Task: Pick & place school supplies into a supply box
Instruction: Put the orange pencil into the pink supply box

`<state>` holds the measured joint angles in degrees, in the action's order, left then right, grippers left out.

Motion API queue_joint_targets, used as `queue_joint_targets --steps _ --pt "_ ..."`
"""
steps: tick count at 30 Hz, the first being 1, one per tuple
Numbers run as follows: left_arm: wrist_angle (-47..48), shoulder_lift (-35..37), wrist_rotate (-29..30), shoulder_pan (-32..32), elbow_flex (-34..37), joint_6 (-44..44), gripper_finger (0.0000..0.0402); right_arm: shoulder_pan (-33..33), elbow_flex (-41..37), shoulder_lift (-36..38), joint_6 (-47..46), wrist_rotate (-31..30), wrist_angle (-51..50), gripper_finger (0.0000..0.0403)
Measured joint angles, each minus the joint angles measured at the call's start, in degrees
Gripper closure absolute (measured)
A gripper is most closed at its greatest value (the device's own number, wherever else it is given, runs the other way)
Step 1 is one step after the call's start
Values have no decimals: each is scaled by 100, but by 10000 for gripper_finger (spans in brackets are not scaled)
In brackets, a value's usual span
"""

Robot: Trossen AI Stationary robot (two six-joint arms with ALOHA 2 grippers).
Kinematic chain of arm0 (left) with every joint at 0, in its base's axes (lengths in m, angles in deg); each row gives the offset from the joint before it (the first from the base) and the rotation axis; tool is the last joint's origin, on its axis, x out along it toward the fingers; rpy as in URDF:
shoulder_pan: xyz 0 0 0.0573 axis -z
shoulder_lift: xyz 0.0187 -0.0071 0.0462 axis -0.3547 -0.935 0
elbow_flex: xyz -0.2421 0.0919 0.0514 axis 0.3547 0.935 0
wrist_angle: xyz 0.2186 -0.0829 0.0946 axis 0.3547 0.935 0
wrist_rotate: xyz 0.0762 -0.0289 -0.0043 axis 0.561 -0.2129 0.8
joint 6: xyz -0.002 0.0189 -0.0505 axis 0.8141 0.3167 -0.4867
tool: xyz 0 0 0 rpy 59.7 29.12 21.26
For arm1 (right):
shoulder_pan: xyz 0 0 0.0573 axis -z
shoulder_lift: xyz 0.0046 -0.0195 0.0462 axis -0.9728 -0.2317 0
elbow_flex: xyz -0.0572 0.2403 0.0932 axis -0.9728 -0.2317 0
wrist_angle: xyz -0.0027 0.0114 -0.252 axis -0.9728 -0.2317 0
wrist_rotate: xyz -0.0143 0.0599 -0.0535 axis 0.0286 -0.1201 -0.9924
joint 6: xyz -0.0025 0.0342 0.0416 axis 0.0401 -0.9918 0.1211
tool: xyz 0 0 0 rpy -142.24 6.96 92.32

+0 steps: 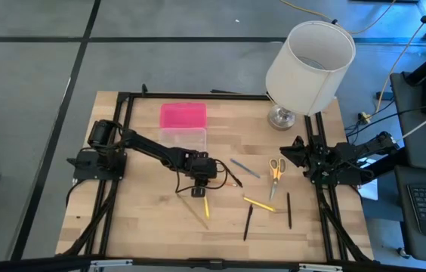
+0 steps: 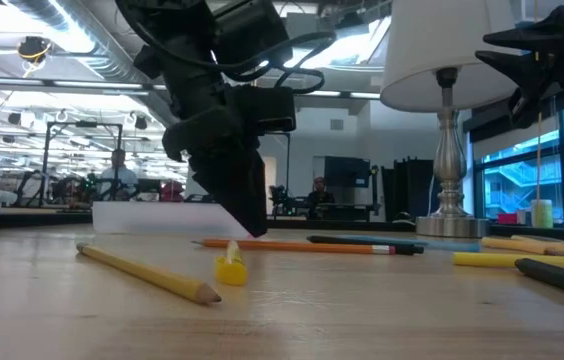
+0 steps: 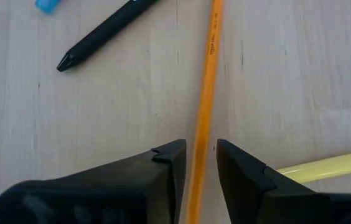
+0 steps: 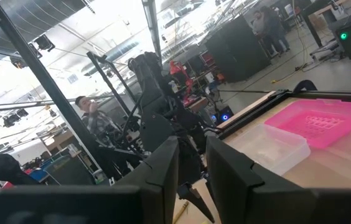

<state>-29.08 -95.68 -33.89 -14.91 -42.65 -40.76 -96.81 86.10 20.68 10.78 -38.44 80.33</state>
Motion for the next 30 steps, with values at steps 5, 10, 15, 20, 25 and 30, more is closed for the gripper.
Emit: queue_joint_targets --steps 5,10,15,20,25,30 --pt "-5 -43 -1 0 0 0 322 -2 -1 0 0 0 -1 315" --pt "3 -242 -110 -2 -17 -3 322 -1 1 0 -4 0 -1 315" --pt "7 -348 -152 -4 -26 -52 325 0 1 0 -9 0 -1 315" --pt "14 -332 -170 -4 -15 -55 341 -1 0 0 2 0 -1 315" --pt "14 -338 -186 -2 -15 -105 362 -1 1 0 2 0 -1 315" --pt "24 -339 -170 0 -11 -219 382 -1 1 0 2 0 -1 315"
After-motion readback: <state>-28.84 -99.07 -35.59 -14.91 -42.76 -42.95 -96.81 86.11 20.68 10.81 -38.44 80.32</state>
